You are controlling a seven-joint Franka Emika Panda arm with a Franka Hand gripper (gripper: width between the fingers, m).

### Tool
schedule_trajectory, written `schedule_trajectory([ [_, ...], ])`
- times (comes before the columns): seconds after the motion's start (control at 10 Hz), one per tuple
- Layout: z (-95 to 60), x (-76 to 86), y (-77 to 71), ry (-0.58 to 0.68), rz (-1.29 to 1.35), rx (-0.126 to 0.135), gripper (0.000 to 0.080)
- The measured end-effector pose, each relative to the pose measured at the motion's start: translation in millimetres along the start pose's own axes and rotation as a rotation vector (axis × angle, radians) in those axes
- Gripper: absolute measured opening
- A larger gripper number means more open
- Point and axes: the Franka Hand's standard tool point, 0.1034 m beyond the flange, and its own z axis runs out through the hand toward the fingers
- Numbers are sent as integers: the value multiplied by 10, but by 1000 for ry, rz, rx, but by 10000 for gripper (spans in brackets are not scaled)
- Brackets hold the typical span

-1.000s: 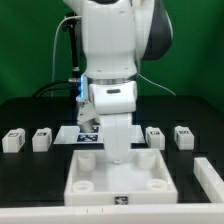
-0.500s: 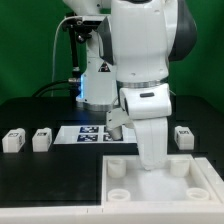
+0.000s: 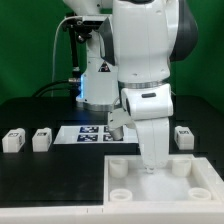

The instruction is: Assemble one leg

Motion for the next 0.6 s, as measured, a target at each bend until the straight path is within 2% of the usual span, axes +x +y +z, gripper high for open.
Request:
schedule_trajectory([
  [0.1,1,-2,0,0,0,0,301],
  [0.2,1,-4,0,0,1,0,543],
  [0.3,1,-6,0,0,1,0,616],
  [0.6,2,-12,-1,0,2,0,644],
])
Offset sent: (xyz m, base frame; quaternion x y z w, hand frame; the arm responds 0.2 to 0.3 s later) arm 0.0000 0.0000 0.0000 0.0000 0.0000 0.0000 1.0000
